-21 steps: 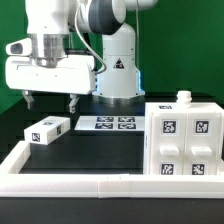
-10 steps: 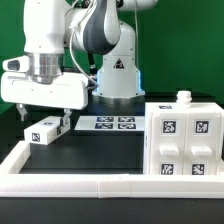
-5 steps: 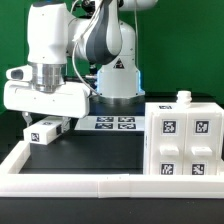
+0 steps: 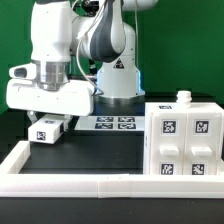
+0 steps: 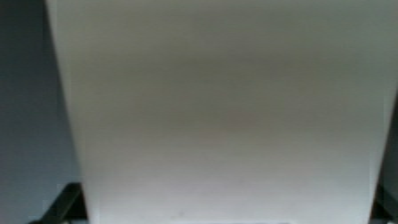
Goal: Assemble cabinet
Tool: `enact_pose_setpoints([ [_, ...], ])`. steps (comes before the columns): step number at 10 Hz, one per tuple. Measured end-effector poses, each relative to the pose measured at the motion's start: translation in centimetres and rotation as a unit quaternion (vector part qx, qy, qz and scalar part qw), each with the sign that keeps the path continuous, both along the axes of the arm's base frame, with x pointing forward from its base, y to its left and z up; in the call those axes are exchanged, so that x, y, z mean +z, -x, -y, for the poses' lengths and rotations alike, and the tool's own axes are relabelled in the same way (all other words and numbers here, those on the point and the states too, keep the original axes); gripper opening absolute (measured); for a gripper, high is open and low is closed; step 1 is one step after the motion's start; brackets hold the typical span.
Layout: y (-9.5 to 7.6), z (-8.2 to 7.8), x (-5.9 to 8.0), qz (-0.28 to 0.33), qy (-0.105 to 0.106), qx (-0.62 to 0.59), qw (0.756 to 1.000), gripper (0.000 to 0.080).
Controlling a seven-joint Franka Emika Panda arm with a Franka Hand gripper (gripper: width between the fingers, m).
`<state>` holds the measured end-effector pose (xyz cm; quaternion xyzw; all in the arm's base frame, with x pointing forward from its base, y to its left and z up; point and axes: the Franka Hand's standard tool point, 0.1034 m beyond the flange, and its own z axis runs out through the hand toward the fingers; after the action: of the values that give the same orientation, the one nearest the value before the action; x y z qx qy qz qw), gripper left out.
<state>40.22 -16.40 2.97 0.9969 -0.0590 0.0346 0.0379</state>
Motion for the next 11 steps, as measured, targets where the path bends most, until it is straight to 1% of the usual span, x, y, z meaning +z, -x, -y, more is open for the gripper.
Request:
enact_pose_setpoints([
  [1,-1.1,-1.9,1.5,0.002,-0.011,0.001,1.0,0.0541],
  [2,-2.5,-4.1,3.6,0.007,-0.022,0.008,1.0,0.0541],
  [3,-3.4,-5.7,5.0,0.011,-0.031,0.007,0.999,0.0542],
  [5,-4.9,-8.8,6.9,0.009,-0.047,-0.011,0.999,0.0543],
  [6,-6.1,-10.6,8.2,0.01,-0.053,-0.016,0.998,0.0543],
  [7,-7.3,-12.0,9.0,0.013,-0.052,-0.014,0.998,0.0543],
  [8,-8.3,-13.4,9.8,0.007,-0.046,-0.003,0.999,0.0543],
  [9,-9.4,-14.2,10.6,0.007,-0.046,-0.004,0.999,0.0543],
  [11,-9.4,-14.2,10.4,0.008,-0.046,-0.009,0.999,0.0543],
])
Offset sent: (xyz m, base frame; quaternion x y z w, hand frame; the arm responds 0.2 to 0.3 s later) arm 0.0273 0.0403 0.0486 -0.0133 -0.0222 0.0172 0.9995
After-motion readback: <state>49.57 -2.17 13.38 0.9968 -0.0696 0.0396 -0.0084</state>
